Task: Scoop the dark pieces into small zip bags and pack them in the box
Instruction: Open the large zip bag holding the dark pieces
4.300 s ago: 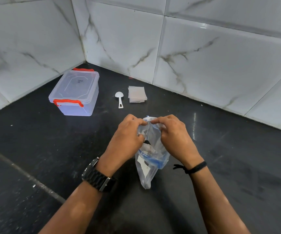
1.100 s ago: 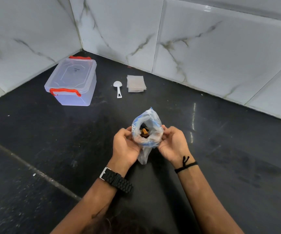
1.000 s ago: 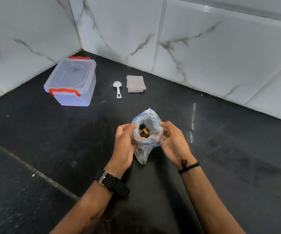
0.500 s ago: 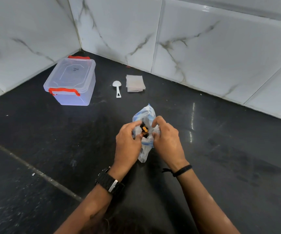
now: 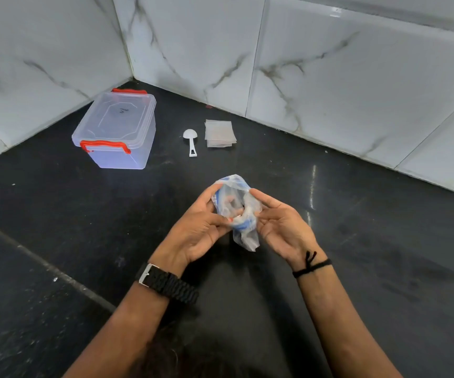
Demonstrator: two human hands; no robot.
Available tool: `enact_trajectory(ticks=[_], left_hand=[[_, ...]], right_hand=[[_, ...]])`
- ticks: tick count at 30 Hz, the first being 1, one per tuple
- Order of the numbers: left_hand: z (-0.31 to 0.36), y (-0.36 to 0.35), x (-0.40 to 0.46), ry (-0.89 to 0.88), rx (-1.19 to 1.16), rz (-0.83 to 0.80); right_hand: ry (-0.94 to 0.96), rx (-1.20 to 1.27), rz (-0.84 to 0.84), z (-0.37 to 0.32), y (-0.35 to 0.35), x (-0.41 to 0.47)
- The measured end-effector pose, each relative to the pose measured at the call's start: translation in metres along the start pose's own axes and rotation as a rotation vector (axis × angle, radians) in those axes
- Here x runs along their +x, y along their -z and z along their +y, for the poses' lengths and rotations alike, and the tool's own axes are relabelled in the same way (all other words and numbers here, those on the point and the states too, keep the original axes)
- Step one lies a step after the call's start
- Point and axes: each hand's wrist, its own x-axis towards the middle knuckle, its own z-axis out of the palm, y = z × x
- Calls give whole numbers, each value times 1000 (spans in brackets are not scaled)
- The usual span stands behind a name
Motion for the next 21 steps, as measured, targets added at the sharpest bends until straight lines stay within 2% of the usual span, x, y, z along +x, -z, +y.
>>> enact_trajectory(ticks=[3, 5, 7, 10, 14, 16, 18, 21], left_hand=[[-13, 3, 2, -49, -5, 150], [-22, 2, 2, -107, 236, 253], [-26, 0, 0, -140, 411, 278], [-23, -5, 0, -118, 262, 246], [-17, -3, 5, 63, -212, 222], [-21, 2, 10, 139, -309, 256], [-28, 4, 13, 138, -242, 270], [-32, 1, 14, 62, 3, 300]], right_hand=[[86, -125, 48, 8, 1, 1], [148, -353, 85, 12, 4, 3], [189, -518, 99, 13, 4, 4], [217, -523, 142, 13, 2, 4], [12, -39, 112, 4, 0, 3], [-24, 43, 146, 10, 0, 5], [34, -57, 186, 17, -2, 7], [135, -371, 235, 22, -2, 11]])
